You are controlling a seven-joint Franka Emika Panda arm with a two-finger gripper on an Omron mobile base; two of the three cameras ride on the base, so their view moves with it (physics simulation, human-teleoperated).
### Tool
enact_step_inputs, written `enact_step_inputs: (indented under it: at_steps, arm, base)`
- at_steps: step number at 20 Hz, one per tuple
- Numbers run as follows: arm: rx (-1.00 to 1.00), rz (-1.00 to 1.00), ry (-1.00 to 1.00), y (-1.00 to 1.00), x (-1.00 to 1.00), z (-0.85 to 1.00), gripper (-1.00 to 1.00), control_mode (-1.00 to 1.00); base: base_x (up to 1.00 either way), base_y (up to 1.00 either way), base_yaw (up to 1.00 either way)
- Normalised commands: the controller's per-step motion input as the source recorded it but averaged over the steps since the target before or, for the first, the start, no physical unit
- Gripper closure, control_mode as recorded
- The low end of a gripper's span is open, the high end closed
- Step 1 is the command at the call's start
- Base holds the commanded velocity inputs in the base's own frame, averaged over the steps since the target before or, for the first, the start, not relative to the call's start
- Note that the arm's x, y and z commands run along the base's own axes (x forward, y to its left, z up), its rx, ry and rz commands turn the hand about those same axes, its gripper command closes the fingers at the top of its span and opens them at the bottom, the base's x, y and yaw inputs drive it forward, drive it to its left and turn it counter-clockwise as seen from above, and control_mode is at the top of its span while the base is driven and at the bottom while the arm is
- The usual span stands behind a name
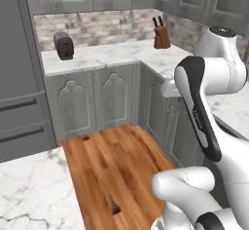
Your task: Pick up the dish brush and bar soap from the sink, and place them back in the cabinet, and close the cabinet door.
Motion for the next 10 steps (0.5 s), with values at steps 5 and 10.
enact_step_inputs:
  at_steps: [5, 10]
  arm:
    - [0.0, 0.0, 0.0, 0.0, 0.0, 0.0, 1.0, 1.0]
    - [0.0, 0.0, 0.0, 0.0, 0.0, 0.0, 1.0, 1.0]
  base:
    - [1.0, -0.22, 0.0]
    - [1.0, -0.23, 0.0]
